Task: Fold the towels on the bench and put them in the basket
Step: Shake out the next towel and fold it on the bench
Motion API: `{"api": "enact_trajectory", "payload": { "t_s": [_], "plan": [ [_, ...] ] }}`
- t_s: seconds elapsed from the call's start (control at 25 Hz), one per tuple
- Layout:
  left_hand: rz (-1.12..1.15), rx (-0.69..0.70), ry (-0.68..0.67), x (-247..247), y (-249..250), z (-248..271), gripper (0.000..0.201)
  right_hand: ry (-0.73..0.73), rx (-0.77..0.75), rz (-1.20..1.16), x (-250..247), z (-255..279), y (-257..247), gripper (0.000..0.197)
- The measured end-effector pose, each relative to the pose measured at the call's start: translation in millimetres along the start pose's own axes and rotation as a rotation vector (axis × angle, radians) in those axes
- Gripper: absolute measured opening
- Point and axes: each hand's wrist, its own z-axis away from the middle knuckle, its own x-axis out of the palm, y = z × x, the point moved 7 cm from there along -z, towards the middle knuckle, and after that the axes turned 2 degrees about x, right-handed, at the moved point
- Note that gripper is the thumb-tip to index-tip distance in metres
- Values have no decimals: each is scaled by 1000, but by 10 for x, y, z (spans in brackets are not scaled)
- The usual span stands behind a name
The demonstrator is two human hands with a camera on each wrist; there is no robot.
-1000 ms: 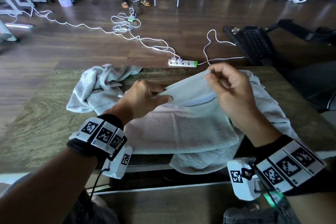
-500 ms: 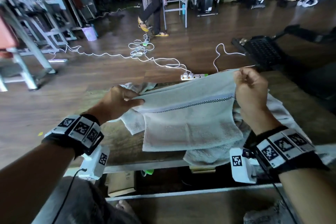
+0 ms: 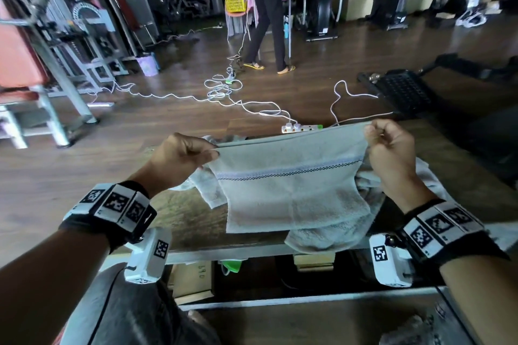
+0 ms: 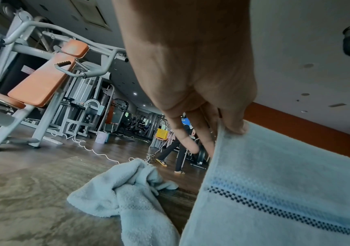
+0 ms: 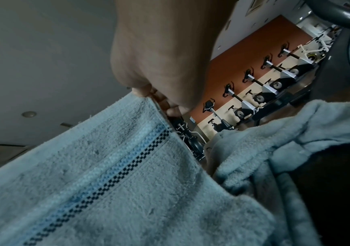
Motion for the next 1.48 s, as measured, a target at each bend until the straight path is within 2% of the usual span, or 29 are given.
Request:
{"api": "enact_trajectory", "payload": {
  "t_s": [0.12,0.2,0.32,0.4,0.56,0.64,0.72,0.84,0.96,1.04,1.16,1.24,1.36,1.48],
  "plan": [
    [183,-8,39,-17,129,21,10,-52,2,52,-66,-10,-69,9],
    [217,-58,86,-71,132,-56,18,-91,11,129,-80,-35,-162,11],
    [-49,-11,69,-200,267,-329,14,-150,23,276,-29,-212,-412,11],
    [-147,1,100,-342,417,-575,9,-159,56,310,31,-427,-634,12],
    [-54,-32,313,-726,670,-890,4,-168,134,129,118,-730,-1121,22],
    [36,-10,398,-893,727,-887,9,-183,70,84,79,-713,-1397,21],
    [80,39,415,-955,774,-754,10,-219,10,98,3,-589,-1532,20],
    [16,64,309,-801,727,-356,3,-280,19,153,-132,-274,-1353,23],
    [42,5,89,-500,474,112,13,-362,99,247,-269,155,-896,18],
    [-8,-43,-89,-248,269,400,14,-463,223,411,-336,478,-552,14],
    [-150,-125,-391,145,-3,745,9,-717,447,579,-370,875,-71,15],
    [-125,-203,-502,293,-138,870,9,-802,506,653,-379,988,37,17],
    [-67,-273,-465,369,-282,831,8,-804,484,662,-268,953,5,17],
    [-16,-313,-317,387,-465,606,5,-730,388,659,-72,778,-67,20]
  ]
}}
